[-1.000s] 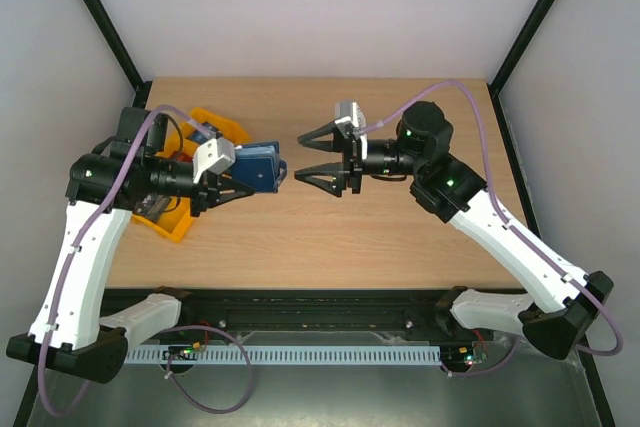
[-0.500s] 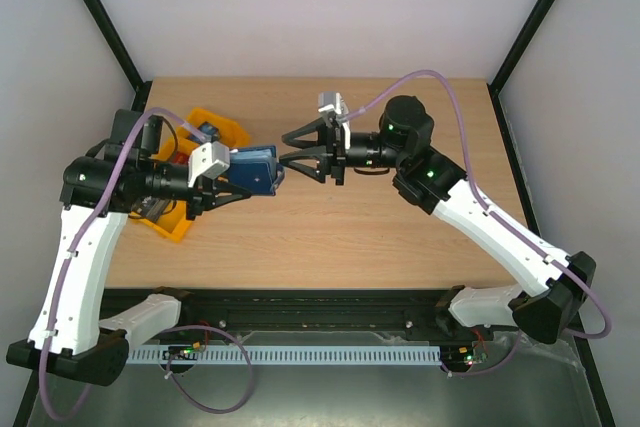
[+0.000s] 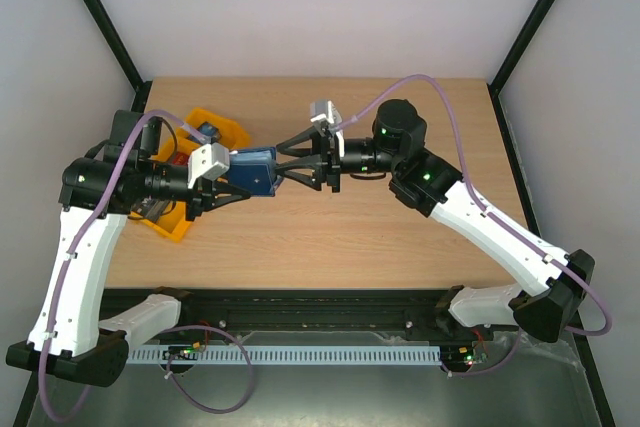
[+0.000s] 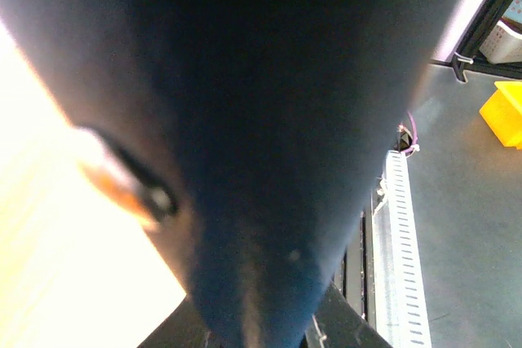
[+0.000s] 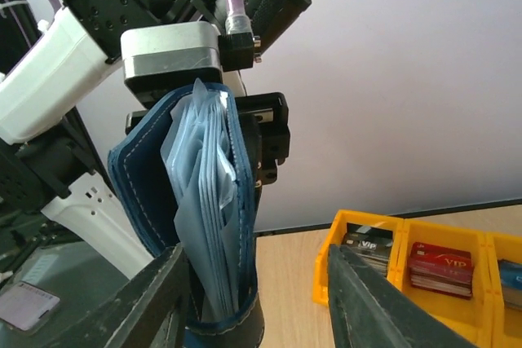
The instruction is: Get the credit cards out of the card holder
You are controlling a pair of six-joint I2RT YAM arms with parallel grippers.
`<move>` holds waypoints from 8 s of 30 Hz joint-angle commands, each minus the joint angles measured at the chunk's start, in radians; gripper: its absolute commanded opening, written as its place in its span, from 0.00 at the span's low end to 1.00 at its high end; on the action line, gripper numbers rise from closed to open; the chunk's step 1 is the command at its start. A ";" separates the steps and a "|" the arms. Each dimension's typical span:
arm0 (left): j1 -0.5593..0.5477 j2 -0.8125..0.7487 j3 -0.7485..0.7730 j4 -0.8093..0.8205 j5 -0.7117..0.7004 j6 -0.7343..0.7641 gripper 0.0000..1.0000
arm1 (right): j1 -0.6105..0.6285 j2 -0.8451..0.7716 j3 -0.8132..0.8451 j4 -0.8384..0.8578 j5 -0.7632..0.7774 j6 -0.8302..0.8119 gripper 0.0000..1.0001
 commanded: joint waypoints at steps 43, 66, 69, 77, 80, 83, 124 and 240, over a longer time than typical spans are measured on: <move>0.013 -0.039 -0.180 0.449 -0.517 -0.411 0.99 | 0.083 0.150 0.120 -0.127 0.847 0.258 0.02; 0.076 -0.065 -0.263 0.546 -0.457 -0.546 0.66 | 0.209 0.210 0.197 -0.144 0.616 0.139 0.02; 0.097 -0.073 -0.255 0.523 -0.358 -0.533 0.45 | 0.179 0.201 0.197 -0.145 0.485 0.134 0.02; 0.148 -0.074 -0.213 0.474 -0.052 -0.527 0.02 | 0.108 0.119 0.080 -0.062 0.294 0.147 0.21; 0.168 -0.071 -0.190 0.456 0.016 -0.519 0.02 | 0.085 0.080 0.014 -0.036 0.283 0.140 0.35; 0.179 -0.070 -0.165 0.441 0.030 -0.507 0.02 | 0.058 0.038 -0.048 -0.002 0.253 0.131 0.46; 0.182 -0.090 -0.266 0.538 -0.175 -0.591 0.99 | 0.160 0.239 0.134 -0.055 0.685 0.321 0.02; 0.193 -0.127 -0.460 0.676 -0.631 -0.621 0.99 | 0.237 0.487 0.562 -0.571 0.909 0.253 0.02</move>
